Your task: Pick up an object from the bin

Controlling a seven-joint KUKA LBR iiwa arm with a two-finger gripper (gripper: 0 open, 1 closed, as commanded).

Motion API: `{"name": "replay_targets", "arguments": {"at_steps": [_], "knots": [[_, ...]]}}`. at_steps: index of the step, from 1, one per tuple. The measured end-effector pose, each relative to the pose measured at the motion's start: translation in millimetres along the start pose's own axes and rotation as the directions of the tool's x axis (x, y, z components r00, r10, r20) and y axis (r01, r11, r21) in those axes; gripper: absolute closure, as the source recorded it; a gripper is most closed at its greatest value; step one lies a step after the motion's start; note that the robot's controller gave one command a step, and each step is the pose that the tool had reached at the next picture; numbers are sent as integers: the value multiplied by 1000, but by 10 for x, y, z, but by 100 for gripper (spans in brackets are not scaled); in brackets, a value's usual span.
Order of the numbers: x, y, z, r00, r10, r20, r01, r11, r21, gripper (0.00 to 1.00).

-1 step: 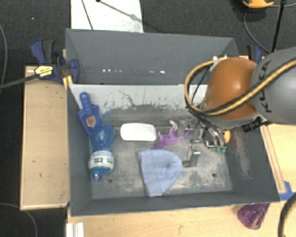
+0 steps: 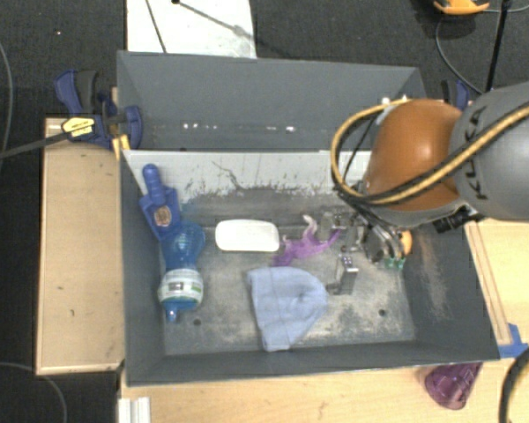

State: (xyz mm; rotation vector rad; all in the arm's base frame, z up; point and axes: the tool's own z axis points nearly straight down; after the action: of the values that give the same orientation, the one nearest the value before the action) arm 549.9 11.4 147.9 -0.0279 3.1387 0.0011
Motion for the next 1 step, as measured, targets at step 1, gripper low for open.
{"name": "replay_targets", "arguments": {"at_steps": [1], "knots": [[-220,141,402,997,80,4,-80,997,0,0]]}}
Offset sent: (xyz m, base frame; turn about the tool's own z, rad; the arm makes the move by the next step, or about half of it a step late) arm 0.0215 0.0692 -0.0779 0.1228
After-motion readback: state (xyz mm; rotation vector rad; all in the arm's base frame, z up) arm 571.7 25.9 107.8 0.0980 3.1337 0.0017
